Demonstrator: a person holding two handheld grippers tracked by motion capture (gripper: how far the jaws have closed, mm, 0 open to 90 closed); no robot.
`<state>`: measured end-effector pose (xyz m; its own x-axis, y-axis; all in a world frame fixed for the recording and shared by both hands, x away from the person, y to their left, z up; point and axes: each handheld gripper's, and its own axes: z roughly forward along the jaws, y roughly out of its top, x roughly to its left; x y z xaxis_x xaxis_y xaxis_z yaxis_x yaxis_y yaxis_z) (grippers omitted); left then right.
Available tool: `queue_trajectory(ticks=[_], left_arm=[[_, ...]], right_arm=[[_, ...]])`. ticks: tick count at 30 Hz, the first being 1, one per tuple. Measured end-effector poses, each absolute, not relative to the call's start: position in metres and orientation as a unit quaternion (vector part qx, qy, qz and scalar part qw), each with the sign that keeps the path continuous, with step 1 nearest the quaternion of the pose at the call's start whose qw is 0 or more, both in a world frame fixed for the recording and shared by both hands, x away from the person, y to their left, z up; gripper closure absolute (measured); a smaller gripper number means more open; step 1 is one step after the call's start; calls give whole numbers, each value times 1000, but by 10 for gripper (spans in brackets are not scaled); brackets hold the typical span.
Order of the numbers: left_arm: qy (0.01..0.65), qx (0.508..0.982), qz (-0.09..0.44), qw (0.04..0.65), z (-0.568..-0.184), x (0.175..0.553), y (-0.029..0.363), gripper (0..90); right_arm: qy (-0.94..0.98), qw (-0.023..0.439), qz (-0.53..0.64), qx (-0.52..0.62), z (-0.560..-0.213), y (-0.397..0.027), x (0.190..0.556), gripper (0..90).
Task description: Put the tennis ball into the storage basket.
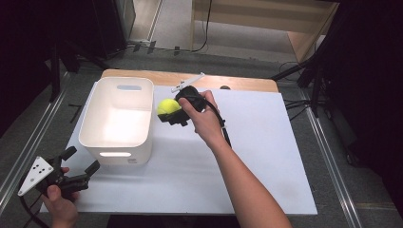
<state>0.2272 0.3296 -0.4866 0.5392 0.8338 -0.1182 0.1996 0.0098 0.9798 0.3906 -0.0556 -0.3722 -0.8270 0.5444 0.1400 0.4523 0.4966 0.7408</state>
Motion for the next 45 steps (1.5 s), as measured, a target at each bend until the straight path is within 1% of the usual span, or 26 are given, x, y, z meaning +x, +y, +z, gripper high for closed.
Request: queue_trajectory(ticks=[26, 45], left_arm=[[397, 652, 268, 588, -487, 228, 329, 0], [399, 650, 266, 589, -487, 228, 330, 0]], right_arm=[[865, 56, 426, 260, -349, -39, 391, 229], [872, 46, 428, 233, -349, -15, 388, 229]])
